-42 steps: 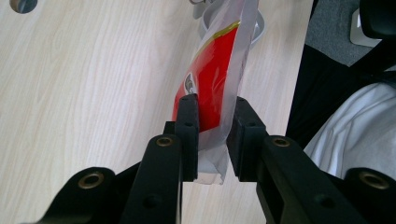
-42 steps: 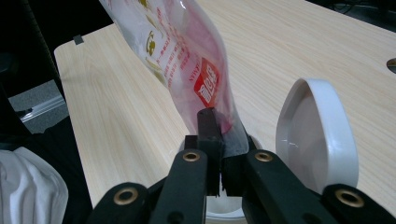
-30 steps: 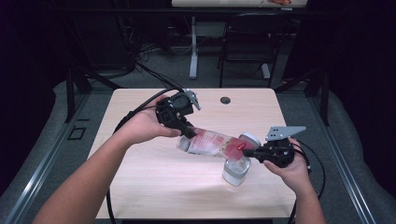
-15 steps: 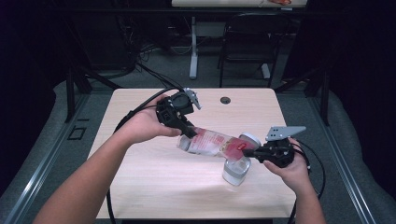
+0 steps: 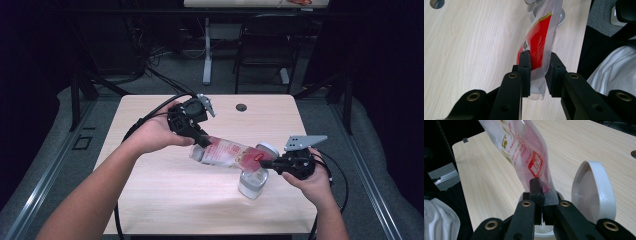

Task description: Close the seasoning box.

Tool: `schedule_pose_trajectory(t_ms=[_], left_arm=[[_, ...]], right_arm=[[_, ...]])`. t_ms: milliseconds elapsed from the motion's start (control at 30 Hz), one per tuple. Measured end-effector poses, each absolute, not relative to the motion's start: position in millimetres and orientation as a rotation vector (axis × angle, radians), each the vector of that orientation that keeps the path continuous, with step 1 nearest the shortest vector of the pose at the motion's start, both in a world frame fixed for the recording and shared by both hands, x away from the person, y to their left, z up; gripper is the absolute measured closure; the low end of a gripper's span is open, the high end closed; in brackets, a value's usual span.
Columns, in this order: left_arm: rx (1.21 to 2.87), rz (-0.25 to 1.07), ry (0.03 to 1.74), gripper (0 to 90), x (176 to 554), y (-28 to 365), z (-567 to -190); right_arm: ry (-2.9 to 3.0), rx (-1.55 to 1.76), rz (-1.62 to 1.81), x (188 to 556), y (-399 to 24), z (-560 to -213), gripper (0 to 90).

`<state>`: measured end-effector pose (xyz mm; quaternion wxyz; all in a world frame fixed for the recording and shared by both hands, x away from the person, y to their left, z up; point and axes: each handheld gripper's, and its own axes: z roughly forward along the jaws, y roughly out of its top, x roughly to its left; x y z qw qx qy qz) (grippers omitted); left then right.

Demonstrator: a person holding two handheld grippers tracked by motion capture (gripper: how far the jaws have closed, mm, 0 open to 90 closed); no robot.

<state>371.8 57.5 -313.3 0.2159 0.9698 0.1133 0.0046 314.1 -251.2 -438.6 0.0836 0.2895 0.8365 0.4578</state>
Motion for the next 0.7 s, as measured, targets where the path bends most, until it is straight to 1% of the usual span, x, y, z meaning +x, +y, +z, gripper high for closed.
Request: schedule_pose_trajectory(t_ms=[700], left_arm=[[2.692,0.011,0.309,77.2,371.8,56.6,-312.5]], right_arm=[[2.498,0.865,1.364,314.0,-251.1,-438.7,88.9]])
